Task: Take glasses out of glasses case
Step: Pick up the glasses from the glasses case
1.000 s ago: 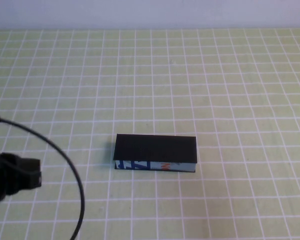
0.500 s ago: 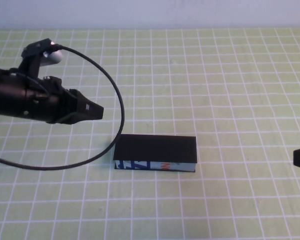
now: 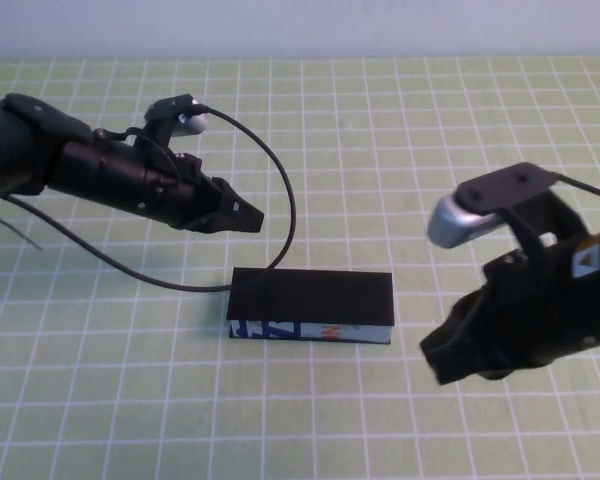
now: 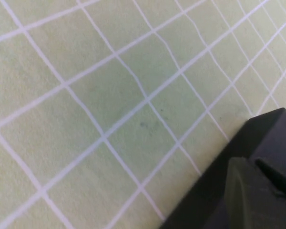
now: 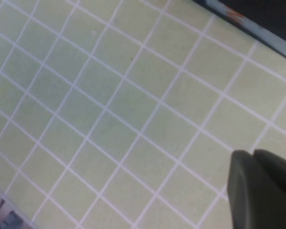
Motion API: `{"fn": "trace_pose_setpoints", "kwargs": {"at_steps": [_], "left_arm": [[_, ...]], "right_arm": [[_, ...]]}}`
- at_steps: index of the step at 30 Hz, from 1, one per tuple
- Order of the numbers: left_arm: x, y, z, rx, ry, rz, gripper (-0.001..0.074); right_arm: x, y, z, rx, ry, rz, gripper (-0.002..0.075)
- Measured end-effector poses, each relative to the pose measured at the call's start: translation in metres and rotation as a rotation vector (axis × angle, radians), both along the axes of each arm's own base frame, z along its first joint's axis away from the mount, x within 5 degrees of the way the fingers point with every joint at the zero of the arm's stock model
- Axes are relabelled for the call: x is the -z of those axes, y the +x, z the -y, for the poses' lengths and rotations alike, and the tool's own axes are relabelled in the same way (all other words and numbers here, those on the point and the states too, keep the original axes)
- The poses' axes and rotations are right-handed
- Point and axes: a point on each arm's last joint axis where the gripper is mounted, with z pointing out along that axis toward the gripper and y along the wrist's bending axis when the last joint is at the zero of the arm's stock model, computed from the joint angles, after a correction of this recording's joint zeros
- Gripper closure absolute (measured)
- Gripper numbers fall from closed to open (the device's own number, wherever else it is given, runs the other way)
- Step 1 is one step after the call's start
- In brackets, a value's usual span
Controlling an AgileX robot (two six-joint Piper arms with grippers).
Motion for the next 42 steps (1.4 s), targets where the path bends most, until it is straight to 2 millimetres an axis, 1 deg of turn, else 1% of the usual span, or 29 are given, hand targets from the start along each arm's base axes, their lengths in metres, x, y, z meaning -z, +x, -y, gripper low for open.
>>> {"fn": "trace_pose_setpoints", "kwargs": {"at_steps": [4,7,10,14,17,20,24,29,33,36,42], "left_arm": [[0.015,0.017,0.007,0.037,-0.013,-0.026,0.0739],[0.026,0.027,0.01,0.05,-0.02,-0.047,0.0739],[0.038,0.032,0.011,0.061,-0.022,-0.073,0.0739],[0.055,0.035,0.01,0.05,0.002,-0.096,0.0739],[0.062,0.037,0.009,0.042,0.023,-0.096,0.0739],[0.066,0.037,0.009,0.044,0.029,-0.102,0.0739],[0.071,0.038,0.009,0.045,0.032,-0.11,0.0739],[0.071,0.038,0.009,0.047,0.031,-0.111,0.0739],[0.071,0.038,0.009,0.048,0.031,-0.113,0.0739],[0.071,0.038,0.009,0.05,0.03,-0.114,0.0739],[0.071,0.037,0.01,0.059,0.025,-0.12,0.0739]], "right_arm": [[0.008,0.002,-0.034,-0.117,-0.056,0.069,0.0743],[0.016,0.007,-0.052,-0.181,-0.111,0.133,0.0743],[0.025,0.013,-0.064,-0.221,-0.157,0.18,0.0743],[0.032,0.023,-0.072,-0.257,-0.186,0.225,0.074],[0.033,0.029,-0.078,-0.306,-0.203,0.259,0.0716],[0.031,0.035,-0.084,-0.349,-0.212,0.299,0.0668],[0.031,0.043,-0.091,-0.387,-0.214,0.354,0.058],[0.047,0.051,-0.1,-0.473,-0.26,0.384,0.0482],[0.065,0.06,-0.105,-0.531,-0.318,0.408,0.0407],[0.078,0.068,-0.108,-0.568,-0.367,0.464,0.0385],[0.096,0.081,-0.114,-0.621,-0.428,0.551,0.0377]]}}
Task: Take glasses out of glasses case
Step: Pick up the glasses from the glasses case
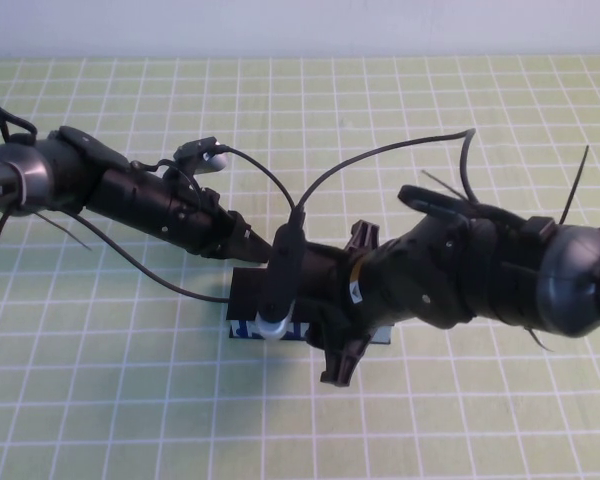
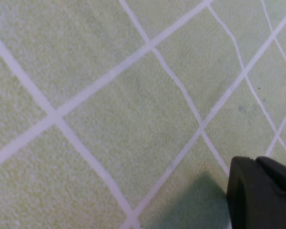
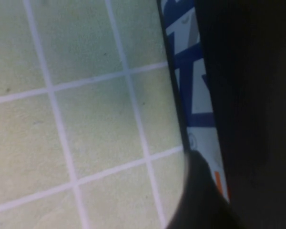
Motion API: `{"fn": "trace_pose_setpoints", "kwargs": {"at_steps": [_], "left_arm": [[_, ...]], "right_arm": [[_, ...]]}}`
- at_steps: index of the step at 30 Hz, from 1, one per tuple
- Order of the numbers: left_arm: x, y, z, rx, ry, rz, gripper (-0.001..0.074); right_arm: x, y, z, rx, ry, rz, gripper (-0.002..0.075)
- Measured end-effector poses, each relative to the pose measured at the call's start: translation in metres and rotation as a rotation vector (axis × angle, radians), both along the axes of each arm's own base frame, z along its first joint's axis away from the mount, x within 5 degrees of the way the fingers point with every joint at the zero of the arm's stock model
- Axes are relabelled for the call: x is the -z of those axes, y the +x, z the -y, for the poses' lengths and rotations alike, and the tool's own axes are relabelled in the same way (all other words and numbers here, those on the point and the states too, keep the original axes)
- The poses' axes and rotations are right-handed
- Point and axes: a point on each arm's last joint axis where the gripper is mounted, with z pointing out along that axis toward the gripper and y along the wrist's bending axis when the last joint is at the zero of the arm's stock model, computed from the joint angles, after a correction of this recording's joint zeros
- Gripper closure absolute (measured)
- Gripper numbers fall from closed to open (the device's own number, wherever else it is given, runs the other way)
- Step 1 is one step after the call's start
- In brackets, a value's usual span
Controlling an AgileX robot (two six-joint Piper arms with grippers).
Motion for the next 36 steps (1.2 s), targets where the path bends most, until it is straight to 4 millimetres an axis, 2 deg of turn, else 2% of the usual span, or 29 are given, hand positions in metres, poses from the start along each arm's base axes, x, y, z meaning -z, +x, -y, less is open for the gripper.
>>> {"fn": "trace_pose_setpoints", "kwargs": {"at_steps": [11,14,22,29,34,36], "left_arm": [[0.0,0.0,0.0,0.005,-0.002,-0.004,0.0739],[0.0,0.0,0.0,0.006,-0.003,-0.005,0.0739],[0.0,-0.001,0.0,0.011,-0.003,-0.008,0.0739],[0.0,-0.001,0.0,0.011,-0.004,-0.007,0.0739],[0.0,-0.001,0.0,0.013,-0.003,-0.005,0.0739],[0.0,-0.001,0.0,0.014,-0.004,-0.006,0.0739]], "right_arm": [[0.018,0.009,-0.007,-0.047,-0.018,0.059,0.0378],[0.021,0.01,-0.008,-0.051,-0.016,0.065,0.0399],[0.02,0.012,-0.01,-0.06,-0.008,0.083,0.0472],[0.019,0.012,-0.011,-0.067,-0.008,0.091,0.0644],[0.013,0.011,-0.009,-0.045,0.006,0.084,0.067],[0.004,0.009,-0.008,-0.038,0.021,0.094,0.0692]]}}
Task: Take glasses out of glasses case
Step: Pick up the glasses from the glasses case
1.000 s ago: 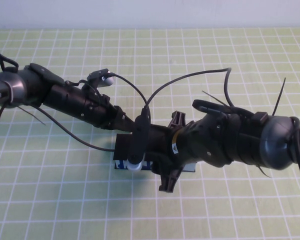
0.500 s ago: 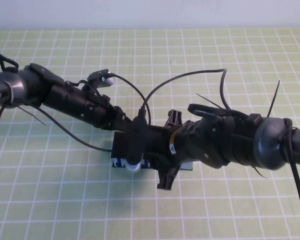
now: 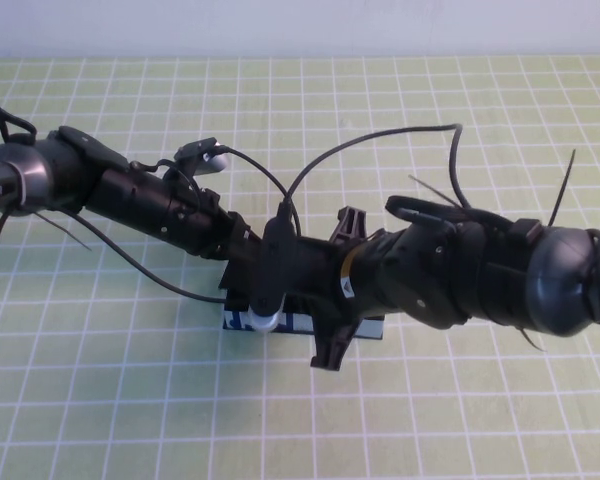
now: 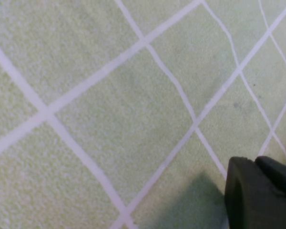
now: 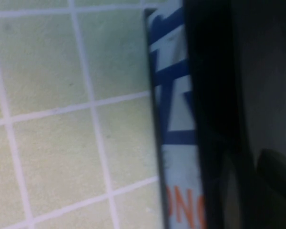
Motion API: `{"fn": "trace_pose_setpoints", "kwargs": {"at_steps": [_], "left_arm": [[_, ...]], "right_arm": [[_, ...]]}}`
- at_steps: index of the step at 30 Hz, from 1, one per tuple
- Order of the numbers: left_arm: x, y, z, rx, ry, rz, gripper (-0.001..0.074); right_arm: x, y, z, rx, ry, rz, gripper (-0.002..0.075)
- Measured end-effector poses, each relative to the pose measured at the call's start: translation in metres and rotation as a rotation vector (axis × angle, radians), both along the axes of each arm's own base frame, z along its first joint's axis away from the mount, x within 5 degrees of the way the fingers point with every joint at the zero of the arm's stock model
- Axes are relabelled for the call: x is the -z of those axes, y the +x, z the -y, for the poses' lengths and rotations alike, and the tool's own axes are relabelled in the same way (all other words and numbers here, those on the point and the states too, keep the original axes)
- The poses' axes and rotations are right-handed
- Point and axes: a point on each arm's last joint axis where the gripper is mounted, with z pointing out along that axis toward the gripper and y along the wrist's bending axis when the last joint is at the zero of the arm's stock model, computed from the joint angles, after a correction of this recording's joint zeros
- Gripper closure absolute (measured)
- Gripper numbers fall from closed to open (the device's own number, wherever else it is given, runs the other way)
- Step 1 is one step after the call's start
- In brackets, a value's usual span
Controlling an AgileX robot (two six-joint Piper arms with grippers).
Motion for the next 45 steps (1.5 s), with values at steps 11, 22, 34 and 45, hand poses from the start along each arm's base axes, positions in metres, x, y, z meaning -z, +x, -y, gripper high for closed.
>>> {"fn": "trace_pose_setpoints", "kwargs": {"at_steps": [11,22,34,45], "left_arm": [[-0.066,-0.004,-0.037,0.001,-0.047,0.095,0.0739],[-0.09,-0.044,-0.05,0.142,-0.04,0.193,0.0739],[-0.05,-0.068,-0.045,0.225,-0.168,0.307,0.0739],[-0.02,-0.059,-0.043,0.199,-0.201,0.277,0.0739]], "right_arm": [[-0.022,-0.004,0.006,0.009,0.022,0.031,0.0725],[-0.023,-0.003,0.007,0.024,0.032,0.032,0.0727],[-0.024,0.005,0.013,0.082,0.068,0.026,0.0727],[-0.025,0.005,0.012,0.082,0.082,0.031,0.0729]]}}
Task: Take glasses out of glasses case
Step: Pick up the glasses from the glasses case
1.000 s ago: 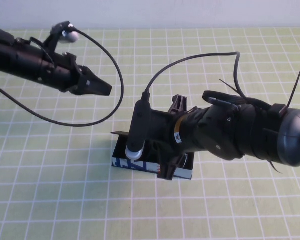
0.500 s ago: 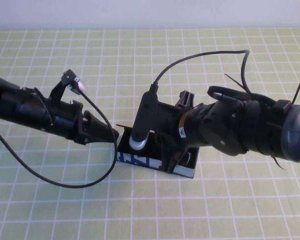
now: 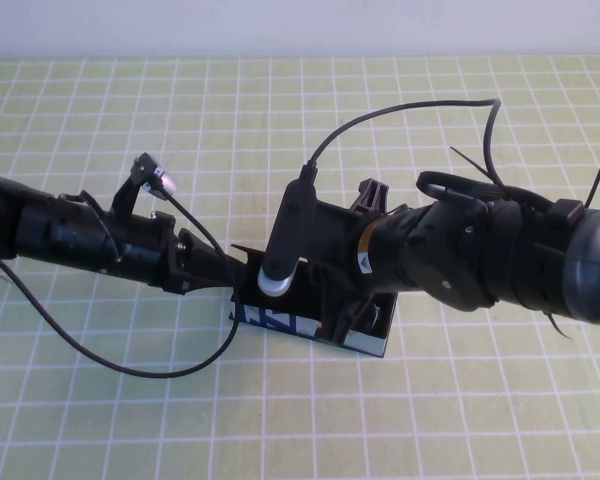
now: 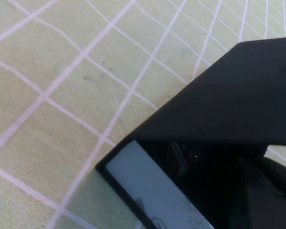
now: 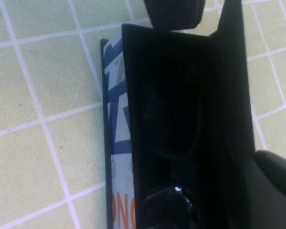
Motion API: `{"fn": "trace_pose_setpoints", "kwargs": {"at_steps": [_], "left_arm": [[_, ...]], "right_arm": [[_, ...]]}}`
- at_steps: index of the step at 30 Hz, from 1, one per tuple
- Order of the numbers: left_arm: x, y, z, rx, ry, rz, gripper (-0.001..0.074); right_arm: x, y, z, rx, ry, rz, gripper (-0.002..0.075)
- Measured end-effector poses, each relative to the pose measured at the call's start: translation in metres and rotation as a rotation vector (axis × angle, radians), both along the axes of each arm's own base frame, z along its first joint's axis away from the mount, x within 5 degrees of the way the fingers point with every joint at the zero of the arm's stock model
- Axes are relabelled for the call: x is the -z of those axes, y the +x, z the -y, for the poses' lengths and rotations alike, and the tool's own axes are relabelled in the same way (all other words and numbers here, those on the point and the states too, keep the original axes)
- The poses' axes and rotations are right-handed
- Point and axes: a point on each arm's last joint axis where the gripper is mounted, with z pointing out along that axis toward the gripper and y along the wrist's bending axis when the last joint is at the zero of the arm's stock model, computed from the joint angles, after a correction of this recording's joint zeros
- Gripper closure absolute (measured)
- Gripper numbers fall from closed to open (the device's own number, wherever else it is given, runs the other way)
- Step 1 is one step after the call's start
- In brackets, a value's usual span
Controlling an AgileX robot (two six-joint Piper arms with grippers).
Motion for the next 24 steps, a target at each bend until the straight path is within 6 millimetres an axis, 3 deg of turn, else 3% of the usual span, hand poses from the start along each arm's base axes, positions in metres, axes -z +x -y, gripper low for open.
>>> {"fn": "trace_pose_setpoints", "kwargs": {"at_steps": [10,18,21,24], "left_arm": [[0.021,0.003,0.001,-0.017,-0.021,-0.052,0.0739],[0.021,0.003,0.001,-0.017,-0.021,-0.052,0.0739],[0.021,0.003,0.001,-0.017,-0.021,-0.052,0.0739],[0.021,0.003,0.001,-0.017,-0.021,-0.052,0.0739]], "right_arm": [[0.0,-0.001,-0.001,0.024,0.035,-0.031,0.0723],[-0.027,-0.013,0.004,0.139,0.181,-0.141,0.0538],[-0.04,-0.022,0.005,0.202,0.26,-0.263,0.0554],[-0.044,-0.031,0.003,0.247,0.301,-0.418,0.0648]]}}
